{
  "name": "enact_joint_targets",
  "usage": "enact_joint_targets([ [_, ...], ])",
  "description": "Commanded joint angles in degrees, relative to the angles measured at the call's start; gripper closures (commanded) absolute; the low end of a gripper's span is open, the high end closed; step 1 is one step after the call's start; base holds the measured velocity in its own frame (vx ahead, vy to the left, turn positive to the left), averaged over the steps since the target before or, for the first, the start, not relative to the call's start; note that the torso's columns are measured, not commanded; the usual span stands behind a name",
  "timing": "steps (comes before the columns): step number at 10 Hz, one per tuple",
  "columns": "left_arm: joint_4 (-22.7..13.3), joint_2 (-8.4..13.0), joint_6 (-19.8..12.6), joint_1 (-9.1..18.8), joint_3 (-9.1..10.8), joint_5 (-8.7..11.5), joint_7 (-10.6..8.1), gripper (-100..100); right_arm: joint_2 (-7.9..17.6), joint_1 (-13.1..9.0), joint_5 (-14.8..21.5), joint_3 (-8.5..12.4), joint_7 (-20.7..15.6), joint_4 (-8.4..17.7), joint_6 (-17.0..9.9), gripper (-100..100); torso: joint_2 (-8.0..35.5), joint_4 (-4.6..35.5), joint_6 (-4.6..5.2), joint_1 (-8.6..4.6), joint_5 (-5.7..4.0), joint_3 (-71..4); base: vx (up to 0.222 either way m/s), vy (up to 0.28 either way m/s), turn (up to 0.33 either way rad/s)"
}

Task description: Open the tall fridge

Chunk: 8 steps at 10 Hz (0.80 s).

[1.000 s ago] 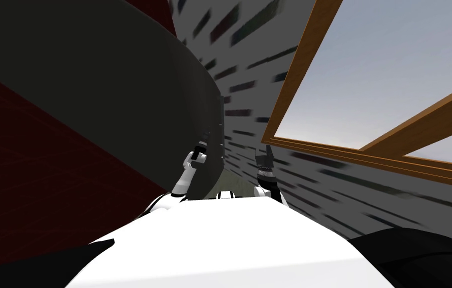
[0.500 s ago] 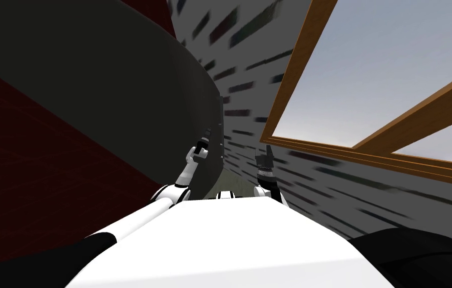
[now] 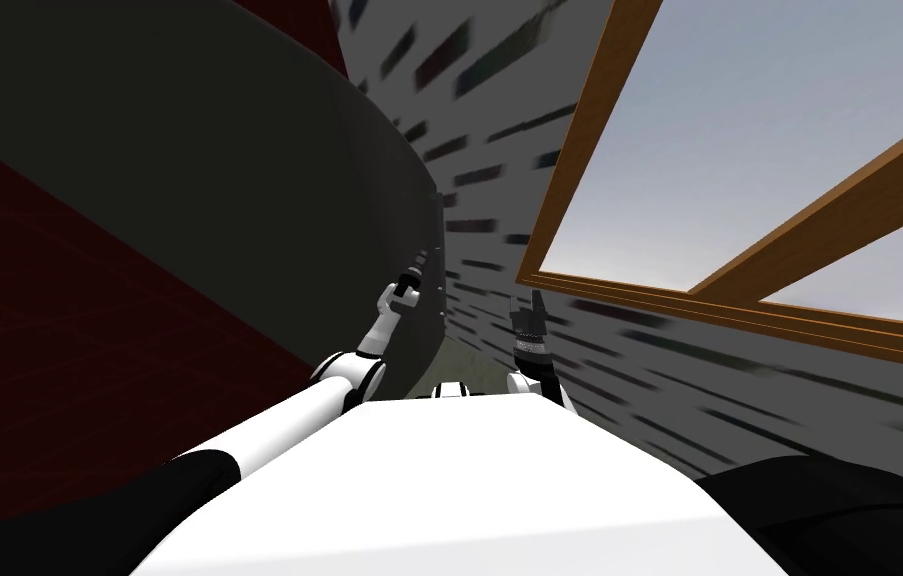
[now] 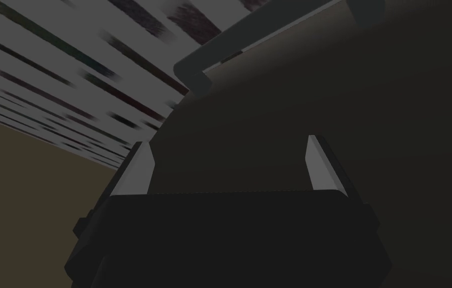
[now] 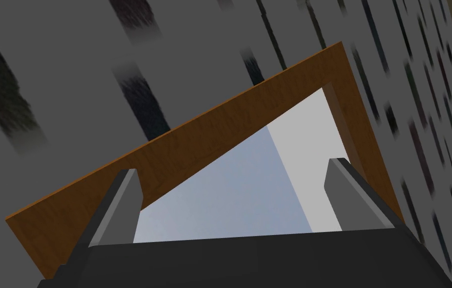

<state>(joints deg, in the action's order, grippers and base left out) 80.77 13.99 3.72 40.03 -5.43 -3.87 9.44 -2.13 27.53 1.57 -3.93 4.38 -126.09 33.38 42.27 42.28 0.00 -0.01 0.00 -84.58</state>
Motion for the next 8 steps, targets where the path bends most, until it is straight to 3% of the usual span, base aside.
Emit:
enact_joint_targets([
  [1,-3.7,-0.2,-0.5,3.2,-0.11,-0.2,0.09,-100,0.0,0.0,0.0,0.0,0.0,0.0,0.0,0,0.0,0.0,0.0,0.01,0.0,0.0,0.0,0.0,0.0],
  [8,-15.5,-0.2,-7.3,14.5,-1.78,-0.8,-0.09,-100,0.0,0.0,0.0,0.0,0.0,0.0,0.0,0,0.0,0.0,-0.01,0.02,0.01,0.0,0.005,-0.013,-0.031],
])
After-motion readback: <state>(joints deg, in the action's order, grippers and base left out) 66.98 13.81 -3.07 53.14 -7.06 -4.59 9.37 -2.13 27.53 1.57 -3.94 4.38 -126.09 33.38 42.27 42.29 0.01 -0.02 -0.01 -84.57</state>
